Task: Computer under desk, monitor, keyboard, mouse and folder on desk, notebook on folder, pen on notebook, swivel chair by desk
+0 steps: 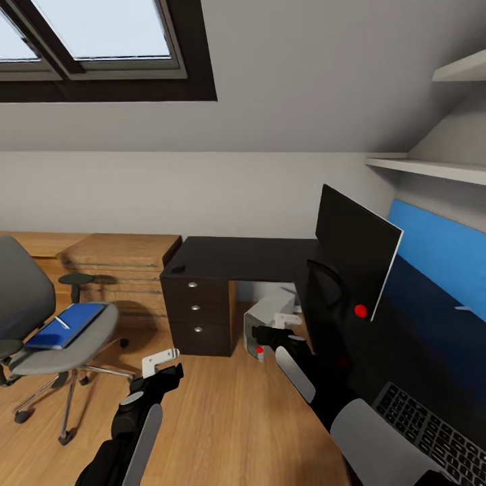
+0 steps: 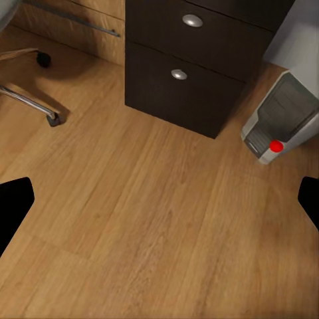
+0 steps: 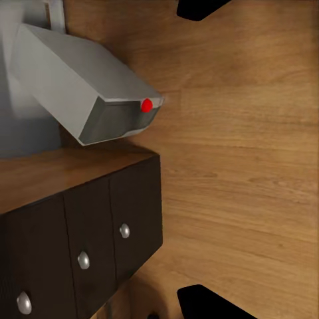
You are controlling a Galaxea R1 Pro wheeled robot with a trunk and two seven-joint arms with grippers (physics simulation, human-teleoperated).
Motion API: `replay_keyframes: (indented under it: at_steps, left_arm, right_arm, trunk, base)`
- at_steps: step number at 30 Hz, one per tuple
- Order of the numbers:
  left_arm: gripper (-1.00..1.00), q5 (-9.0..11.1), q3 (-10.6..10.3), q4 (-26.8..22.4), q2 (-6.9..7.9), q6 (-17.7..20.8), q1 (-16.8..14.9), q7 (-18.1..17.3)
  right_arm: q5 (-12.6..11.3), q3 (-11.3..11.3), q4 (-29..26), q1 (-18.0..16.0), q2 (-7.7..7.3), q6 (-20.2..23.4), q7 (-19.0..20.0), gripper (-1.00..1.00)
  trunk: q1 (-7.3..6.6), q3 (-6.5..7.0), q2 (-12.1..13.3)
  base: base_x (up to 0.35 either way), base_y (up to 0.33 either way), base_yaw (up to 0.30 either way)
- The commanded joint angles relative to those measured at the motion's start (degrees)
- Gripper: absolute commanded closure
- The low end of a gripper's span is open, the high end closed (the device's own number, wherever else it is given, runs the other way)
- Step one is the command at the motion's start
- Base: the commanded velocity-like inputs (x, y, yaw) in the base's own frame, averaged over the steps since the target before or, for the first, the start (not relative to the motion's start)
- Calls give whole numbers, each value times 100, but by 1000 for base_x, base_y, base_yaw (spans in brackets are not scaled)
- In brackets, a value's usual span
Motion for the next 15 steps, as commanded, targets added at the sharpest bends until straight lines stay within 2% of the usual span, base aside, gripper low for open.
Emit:
replay_keyframes:
  at_steps: [1, 8, 11, 15]
  left_arm:
    - [-100, 60, -7, -7, 1, 13, -4, 54]
    - [-100, 60, -7, -7, 3, 13, -4, 54]
    - [-100, 60, -7, -7, 3, 13, -4, 53]
    - [-100, 60, -7, -7, 6, 13, -4, 53]
  right_arm:
    - [-46, 14, -8, -6, -5, 11, -49, -100]
    - [-42, 9, -5, -6, -11, 10, -47, -100]
    - [-46, 9, -1, -6, -9, 9, -47, -100]
    - [-46, 9, 0, -6, -9, 6, -47, -100]
  trunk:
    - [0, -7, -4]
    - [0, -7, -4]
    - [0, -7, -4]
    - [0, -4, -4]
  base:
    - [0, -2, -2]
    - [-4, -13, -1]
    - [-137, -213, -36]
    - [-162, -266, -146]
